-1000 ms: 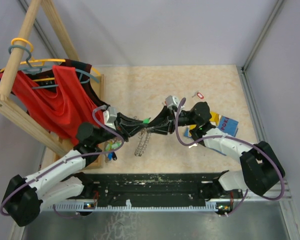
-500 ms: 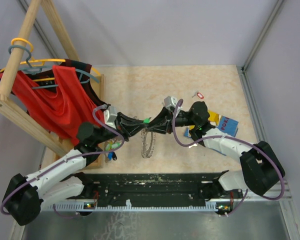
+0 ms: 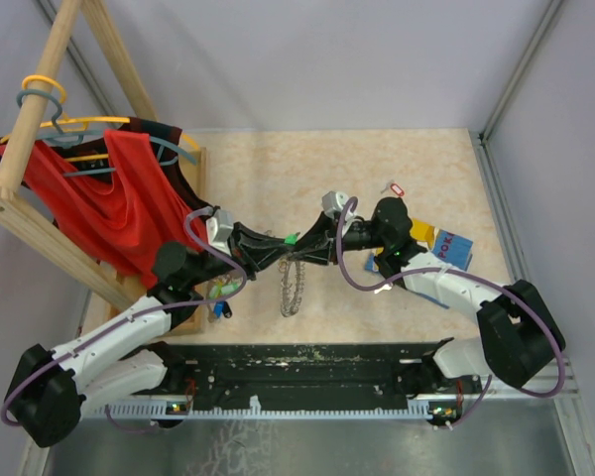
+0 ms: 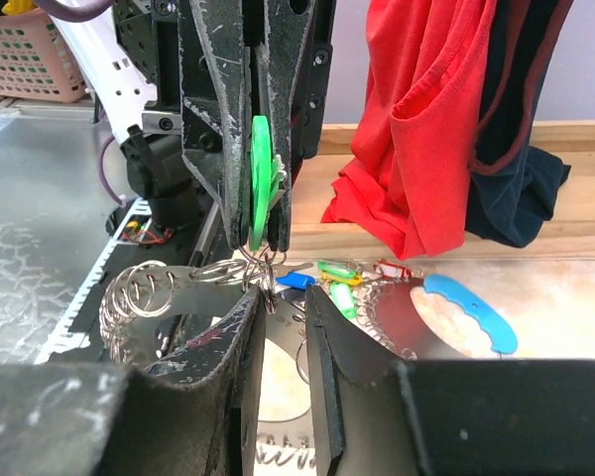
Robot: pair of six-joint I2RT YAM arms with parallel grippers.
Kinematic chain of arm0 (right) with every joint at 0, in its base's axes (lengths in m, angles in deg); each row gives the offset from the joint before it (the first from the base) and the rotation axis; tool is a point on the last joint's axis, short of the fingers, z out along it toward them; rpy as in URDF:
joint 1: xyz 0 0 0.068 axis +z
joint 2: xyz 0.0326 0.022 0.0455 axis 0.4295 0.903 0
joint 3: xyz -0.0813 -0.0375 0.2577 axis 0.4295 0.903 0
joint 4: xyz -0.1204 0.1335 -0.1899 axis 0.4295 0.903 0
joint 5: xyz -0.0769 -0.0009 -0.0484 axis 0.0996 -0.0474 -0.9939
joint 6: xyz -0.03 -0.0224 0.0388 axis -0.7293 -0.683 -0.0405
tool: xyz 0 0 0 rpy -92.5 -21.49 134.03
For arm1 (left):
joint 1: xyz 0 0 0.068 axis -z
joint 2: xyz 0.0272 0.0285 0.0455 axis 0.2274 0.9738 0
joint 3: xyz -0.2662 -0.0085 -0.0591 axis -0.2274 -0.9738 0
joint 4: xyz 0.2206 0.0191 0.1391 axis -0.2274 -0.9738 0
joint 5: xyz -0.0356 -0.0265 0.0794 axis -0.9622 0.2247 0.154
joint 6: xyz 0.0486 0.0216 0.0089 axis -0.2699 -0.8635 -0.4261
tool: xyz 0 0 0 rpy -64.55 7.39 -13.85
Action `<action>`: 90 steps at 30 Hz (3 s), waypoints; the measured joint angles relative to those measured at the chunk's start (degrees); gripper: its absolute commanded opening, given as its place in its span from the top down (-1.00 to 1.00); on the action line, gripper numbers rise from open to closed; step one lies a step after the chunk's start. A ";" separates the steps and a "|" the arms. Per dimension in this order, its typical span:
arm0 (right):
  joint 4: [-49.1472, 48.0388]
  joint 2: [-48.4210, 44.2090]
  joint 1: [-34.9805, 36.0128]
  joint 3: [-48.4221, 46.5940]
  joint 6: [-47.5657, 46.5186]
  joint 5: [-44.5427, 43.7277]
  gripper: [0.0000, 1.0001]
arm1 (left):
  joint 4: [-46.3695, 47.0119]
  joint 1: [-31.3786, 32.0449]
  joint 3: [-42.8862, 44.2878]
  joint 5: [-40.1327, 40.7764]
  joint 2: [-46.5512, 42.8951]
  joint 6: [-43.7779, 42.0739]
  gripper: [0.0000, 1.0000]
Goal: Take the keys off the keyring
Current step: Remove the key from the keyring.
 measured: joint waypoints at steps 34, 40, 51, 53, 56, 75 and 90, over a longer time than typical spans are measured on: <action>3.78 -0.92 -0.20 -1.27 -3.17 0.22 1.00 | -2.86 0.00 -0.11 4.28 -2.27 -0.28 1.00; 9.09 -1.55 -0.26 -2.38 -6.88 0.22 1.00 | -5.42 0.00 -0.09 5.99 -2.84 -1.20 1.00; 24.52 -2.32 0.07 -6.27 -20.17 -2.58 1.00 | -11.93 0.00 0.35 11.85 -3.34 -1.86 1.00; 26.99 -2.36 0.59 -7.02 -22.62 -3.45 1.00 | -12.61 0.00 0.92 12.11 -2.86 -1.99 1.00; 29.88 -2.43 1.29 -7.98 -25.81 -4.59 1.00 | -13.35 0.00 1.36 12.70 -2.54 -2.19 1.00; 38.40 -2.80 3.74 -9.77 -36.15 -10.03 1.00 | -15.69 0.00 2.08 12.68 -1.46 -2.58 1.00; 36.24 -3.32 0.87 -10.60 -28.63 -6.27 1.00 | -16.09 0.00 2.08 12.85 -3.89 -4.57 1.00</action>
